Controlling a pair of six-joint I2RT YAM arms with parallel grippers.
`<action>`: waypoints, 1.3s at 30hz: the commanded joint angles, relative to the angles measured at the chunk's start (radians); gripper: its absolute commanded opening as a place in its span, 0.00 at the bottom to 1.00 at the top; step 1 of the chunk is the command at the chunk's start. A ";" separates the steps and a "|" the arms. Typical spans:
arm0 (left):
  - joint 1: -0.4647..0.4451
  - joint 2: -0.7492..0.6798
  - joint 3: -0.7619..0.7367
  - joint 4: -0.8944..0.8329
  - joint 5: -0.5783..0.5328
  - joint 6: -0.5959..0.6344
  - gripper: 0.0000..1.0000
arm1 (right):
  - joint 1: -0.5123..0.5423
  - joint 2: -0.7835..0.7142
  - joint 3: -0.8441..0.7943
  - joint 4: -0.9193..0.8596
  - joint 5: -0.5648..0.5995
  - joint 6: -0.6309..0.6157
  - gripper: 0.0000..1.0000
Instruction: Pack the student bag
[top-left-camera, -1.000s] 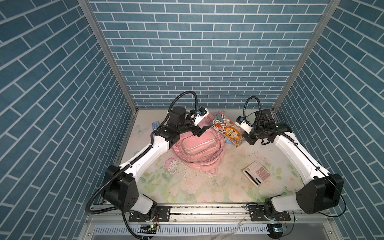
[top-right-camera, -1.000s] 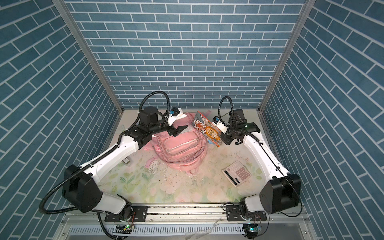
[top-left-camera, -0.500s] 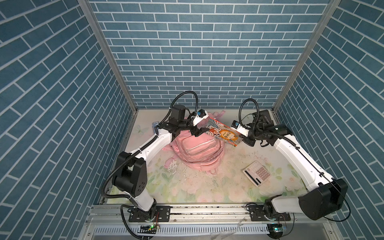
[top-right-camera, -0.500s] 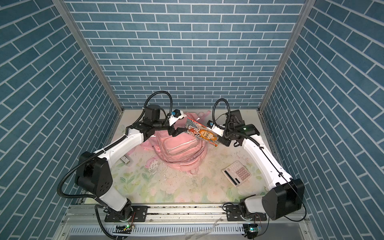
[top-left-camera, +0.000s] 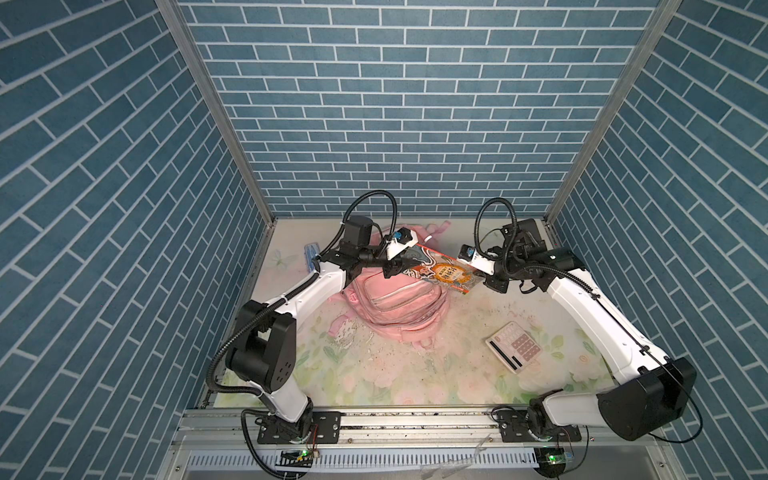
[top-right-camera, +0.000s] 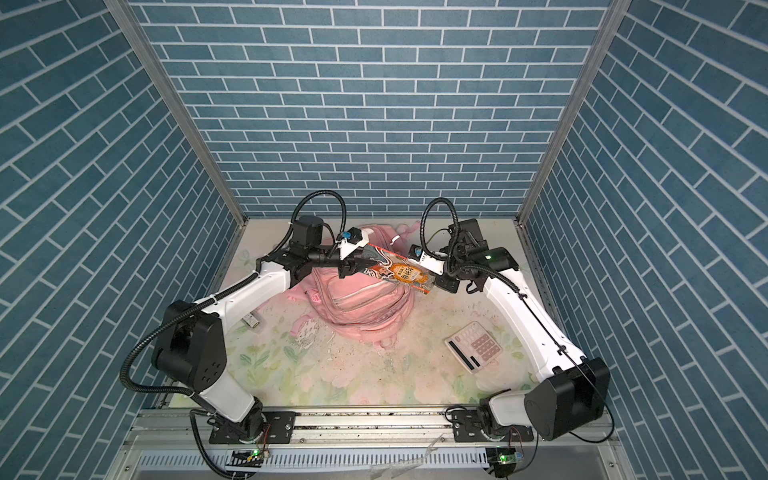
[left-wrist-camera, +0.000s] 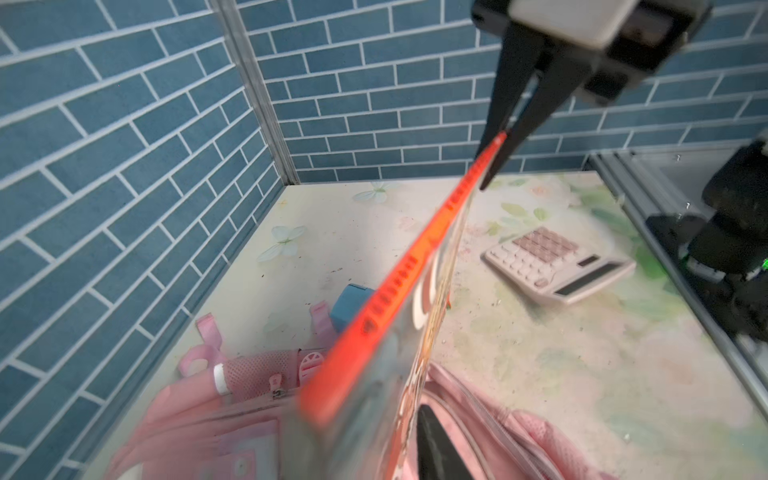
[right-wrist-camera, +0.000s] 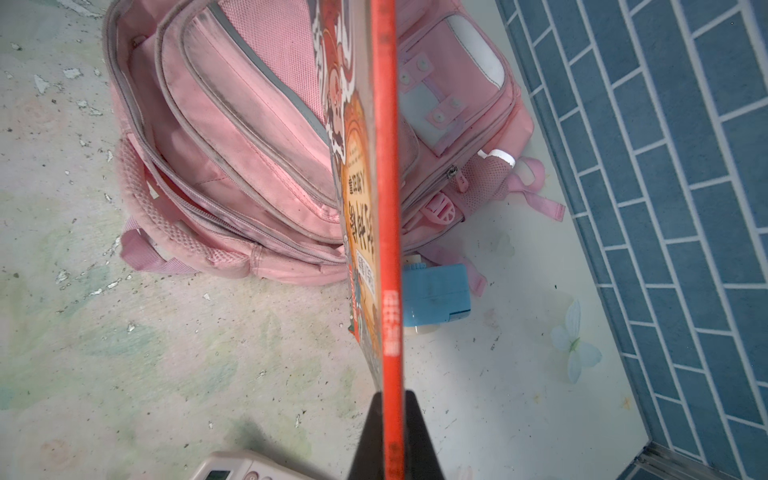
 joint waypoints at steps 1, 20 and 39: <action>-0.012 -0.022 0.000 -0.019 0.048 0.035 0.17 | 0.005 -0.014 0.034 -0.002 -0.060 -0.038 0.00; 0.006 -0.076 0.122 -0.111 0.151 -0.093 0.00 | -0.268 -0.278 -0.298 0.561 -0.312 0.395 0.83; -0.017 -0.167 0.130 -0.091 0.218 -0.268 0.00 | -0.327 -0.392 -0.630 1.149 -0.746 0.820 0.73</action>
